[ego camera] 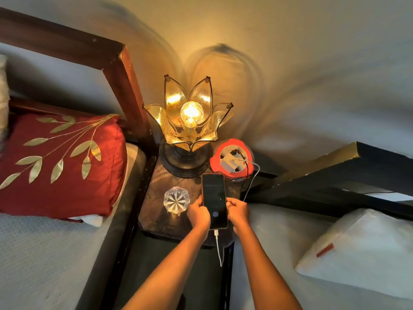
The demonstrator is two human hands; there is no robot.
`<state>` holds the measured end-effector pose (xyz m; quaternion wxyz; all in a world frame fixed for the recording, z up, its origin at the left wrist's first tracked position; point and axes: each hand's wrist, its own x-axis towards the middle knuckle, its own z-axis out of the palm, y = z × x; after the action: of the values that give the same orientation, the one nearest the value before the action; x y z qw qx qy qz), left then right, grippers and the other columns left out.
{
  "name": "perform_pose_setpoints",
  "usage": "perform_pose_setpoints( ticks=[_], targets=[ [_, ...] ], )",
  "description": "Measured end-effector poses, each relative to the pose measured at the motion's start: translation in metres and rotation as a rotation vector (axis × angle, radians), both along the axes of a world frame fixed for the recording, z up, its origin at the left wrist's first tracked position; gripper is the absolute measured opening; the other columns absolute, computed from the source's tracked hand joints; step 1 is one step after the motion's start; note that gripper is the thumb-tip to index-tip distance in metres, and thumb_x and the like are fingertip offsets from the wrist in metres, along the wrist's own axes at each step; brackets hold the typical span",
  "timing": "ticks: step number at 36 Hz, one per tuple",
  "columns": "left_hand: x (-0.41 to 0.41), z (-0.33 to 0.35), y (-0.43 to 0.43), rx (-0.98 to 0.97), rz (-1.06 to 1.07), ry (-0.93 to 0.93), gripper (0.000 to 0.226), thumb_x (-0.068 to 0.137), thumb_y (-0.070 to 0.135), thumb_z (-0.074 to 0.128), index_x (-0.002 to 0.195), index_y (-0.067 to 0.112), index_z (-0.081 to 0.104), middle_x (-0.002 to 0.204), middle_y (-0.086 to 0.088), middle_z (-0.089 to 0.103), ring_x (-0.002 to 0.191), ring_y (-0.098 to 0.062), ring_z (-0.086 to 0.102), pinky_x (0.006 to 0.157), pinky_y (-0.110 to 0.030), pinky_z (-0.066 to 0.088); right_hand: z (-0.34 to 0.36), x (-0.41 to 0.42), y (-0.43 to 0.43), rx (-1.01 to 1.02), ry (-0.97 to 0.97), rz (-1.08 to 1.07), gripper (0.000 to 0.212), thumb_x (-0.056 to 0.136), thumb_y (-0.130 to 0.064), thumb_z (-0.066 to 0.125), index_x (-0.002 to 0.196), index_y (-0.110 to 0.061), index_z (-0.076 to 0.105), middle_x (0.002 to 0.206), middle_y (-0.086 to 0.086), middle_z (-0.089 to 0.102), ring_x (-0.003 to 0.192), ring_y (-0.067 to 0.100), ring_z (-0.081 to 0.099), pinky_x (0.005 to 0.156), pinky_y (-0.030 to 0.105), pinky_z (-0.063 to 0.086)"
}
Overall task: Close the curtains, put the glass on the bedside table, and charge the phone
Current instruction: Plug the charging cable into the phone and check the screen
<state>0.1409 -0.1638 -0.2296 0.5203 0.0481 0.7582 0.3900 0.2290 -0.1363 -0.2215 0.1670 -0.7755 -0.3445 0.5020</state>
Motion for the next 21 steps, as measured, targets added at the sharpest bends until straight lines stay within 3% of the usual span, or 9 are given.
perform_pose_setpoints(
  ticks=[8,16,21],
  targets=[
    [0.000,-0.010,-0.009,-0.048,-0.046,0.124,0.045,0.087,-0.003,0.038,0.118,0.018,0.064,0.117,-0.009,0.065,0.106,-0.027,0.059,0.094,-0.042,0.049,-0.010,-0.005,-0.001,0.009,-0.036,0.079,0.027,0.093,-0.004,0.048,0.109,-0.006,0.068,0.114,0.011,0.067,0.106,0.027,0.061,0.089,0.035,0.051],
    [-0.003,-0.014,-0.011,-0.002,-0.131,0.127,0.040,0.095,0.004,0.037,0.128,0.016,0.055,0.124,-0.010,0.059,0.109,-0.030,0.058,0.091,-0.046,0.052,-0.017,-0.004,0.001,0.026,-0.080,0.095,0.026,0.093,-0.004,0.049,0.111,-0.004,0.067,0.115,0.013,0.067,0.106,0.028,0.061,0.088,0.037,0.053],
    [-0.001,-0.017,-0.016,0.013,-0.206,0.161,0.055,0.088,-0.007,0.036,0.138,0.014,0.044,0.132,-0.014,0.049,0.123,-0.030,0.047,0.103,-0.044,0.043,-0.015,-0.012,0.006,0.062,-0.176,0.110,0.023,0.089,-0.003,0.054,0.106,-0.002,0.070,0.109,0.014,0.070,0.104,0.028,0.064,0.091,0.032,0.050]
  ],
)
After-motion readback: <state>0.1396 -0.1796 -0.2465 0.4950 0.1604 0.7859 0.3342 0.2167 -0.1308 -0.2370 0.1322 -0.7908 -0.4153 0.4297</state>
